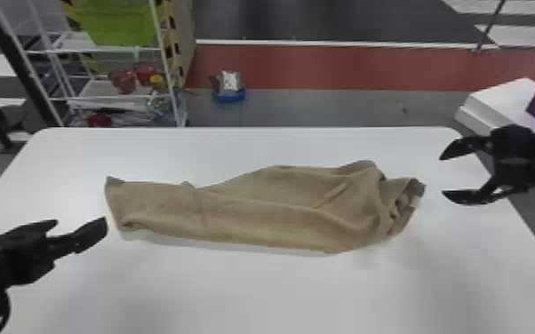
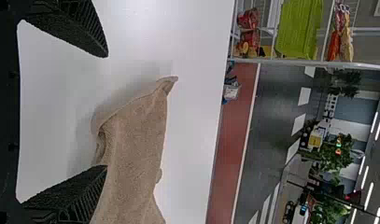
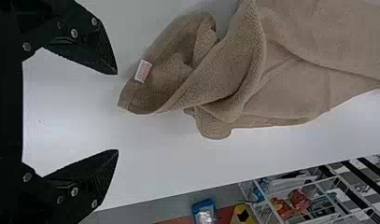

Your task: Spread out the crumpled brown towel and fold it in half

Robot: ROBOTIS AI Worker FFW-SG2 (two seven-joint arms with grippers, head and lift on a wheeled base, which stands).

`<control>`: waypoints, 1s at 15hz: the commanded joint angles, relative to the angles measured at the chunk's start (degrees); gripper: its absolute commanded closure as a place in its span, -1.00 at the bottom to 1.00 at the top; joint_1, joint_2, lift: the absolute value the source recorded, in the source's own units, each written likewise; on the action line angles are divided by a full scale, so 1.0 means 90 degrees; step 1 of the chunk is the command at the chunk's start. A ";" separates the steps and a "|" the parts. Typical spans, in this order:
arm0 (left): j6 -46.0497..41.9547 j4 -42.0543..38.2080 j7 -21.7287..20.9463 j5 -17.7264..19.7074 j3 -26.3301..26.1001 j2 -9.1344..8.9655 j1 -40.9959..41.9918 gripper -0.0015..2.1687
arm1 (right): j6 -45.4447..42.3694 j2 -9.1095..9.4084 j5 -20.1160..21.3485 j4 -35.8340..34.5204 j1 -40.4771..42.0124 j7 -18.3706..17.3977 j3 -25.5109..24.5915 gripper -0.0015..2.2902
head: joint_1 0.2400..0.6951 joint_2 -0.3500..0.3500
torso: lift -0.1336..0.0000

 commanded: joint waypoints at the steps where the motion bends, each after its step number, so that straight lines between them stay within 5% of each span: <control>1: -0.0162 -0.0021 0.0007 0.0010 0.0005 -0.0017 0.0081 -0.97 | 0.0022 0.0086 0.0125 0.0425 -0.0300 0.0021 0.0209 -0.58 | 1.00 -0.05 | -1.00; 8: -0.0338 -0.0021 -0.0061 0.0039 0.0112 -0.0017 0.0218 -0.97 | 0.0198 0.0535 0.0672 0.1382 -0.0964 0.0021 0.0589 -0.43 | 1.00 0.06 | -1.00; 10: -0.0436 -0.0021 -0.0071 0.0098 0.0161 -0.0017 0.0247 -0.97 | 0.0256 0.0603 0.0682 0.1402 -0.0983 0.0021 0.0599 0.10 | 1.00 0.10 | -1.00; 13: -0.0533 -0.0002 -0.0081 0.0146 0.0171 -0.0017 0.0257 -0.97 | 0.0413 0.0603 0.0526 0.1382 -0.0983 0.0021 0.0531 0.50 | 1.00 0.14 | -1.00; 15: -0.0553 0.0008 -0.0081 0.0176 0.0161 -0.0017 0.0277 -0.96 | 0.0901 0.0574 -0.0207 0.1109 -0.0934 0.0021 0.0433 0.66 | 1.00 0.14 | -1.00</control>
